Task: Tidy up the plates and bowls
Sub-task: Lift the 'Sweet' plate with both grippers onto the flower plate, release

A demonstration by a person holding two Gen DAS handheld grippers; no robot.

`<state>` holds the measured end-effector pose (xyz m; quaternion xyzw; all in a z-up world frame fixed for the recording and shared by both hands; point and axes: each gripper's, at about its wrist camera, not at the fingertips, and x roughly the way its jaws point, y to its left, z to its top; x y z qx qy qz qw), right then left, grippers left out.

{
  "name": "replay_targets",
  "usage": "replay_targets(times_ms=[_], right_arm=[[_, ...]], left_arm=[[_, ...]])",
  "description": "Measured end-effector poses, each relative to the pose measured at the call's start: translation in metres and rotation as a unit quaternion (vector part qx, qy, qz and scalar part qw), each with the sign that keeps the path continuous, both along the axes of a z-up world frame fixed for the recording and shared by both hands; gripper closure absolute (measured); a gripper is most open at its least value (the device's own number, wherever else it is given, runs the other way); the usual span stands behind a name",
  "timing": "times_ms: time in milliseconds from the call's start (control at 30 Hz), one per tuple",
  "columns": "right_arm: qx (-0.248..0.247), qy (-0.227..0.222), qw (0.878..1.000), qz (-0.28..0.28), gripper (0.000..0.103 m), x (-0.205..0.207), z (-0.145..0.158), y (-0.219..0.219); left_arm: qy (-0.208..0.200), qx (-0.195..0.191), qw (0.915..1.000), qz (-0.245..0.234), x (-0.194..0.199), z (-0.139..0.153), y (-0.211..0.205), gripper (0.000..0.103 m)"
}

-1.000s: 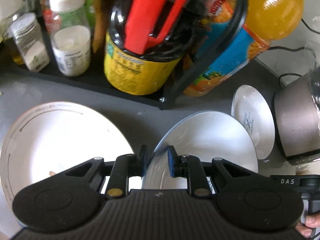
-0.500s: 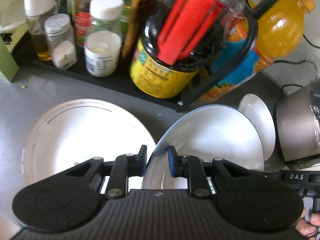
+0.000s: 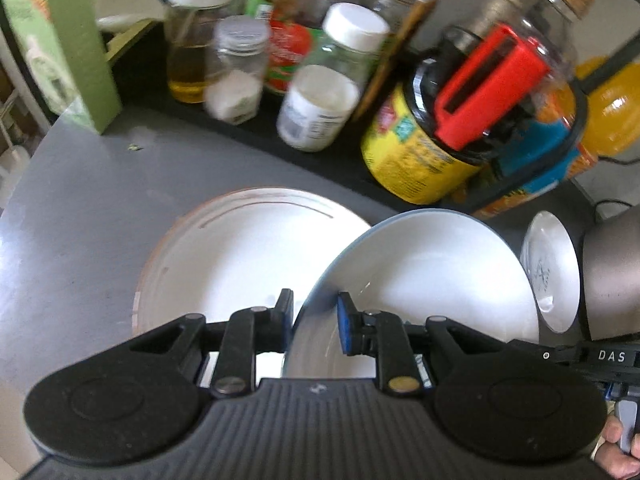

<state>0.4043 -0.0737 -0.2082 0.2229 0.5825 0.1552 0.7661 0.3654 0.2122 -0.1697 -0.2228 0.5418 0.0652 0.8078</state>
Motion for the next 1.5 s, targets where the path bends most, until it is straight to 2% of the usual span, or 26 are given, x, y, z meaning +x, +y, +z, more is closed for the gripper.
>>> replay_targets(times_ms=[467, 900, 1133, 1267, 1500], right_arm=[[-0.012, 0.006, 1.0, 0.017, 0.087, 0.004, -0.006, 0.055], [-0.066, -0.002, 0.997, 0.039, 0.087, 0.003, -0.014, 0.086], [-0.112, -0.024, 0.992, 0.058, 0.086, 0.0, -0.015, 0.098], [-0.138, -0.044, 0.987, 0.076, 0.082, -0.001, -0.014, 0.108], [-0.153, -0.061, 0.982, 0.097, 0.073, -0.006, -0.015, 0.121]], left_arm=[[0.014, -0.005, 0.9993, 0.033, -0.007, -0.014, 0.057, 0.081], [0.02, 0.012, 0.9997, 0.012, 0.005, -0.029, 0.076, 0.08], [0.011, 0.061, 0.9976, -0.032, 0.009, -0.03, 0.06, 0.08], [0.009, 0.077, 0.9959, -0.048, 0.009, -0.031, 0.056, 0.08], [0.001, 0.103, 0.9926, -0.065, 0.007, -0.03, 0.055, 0.08]])
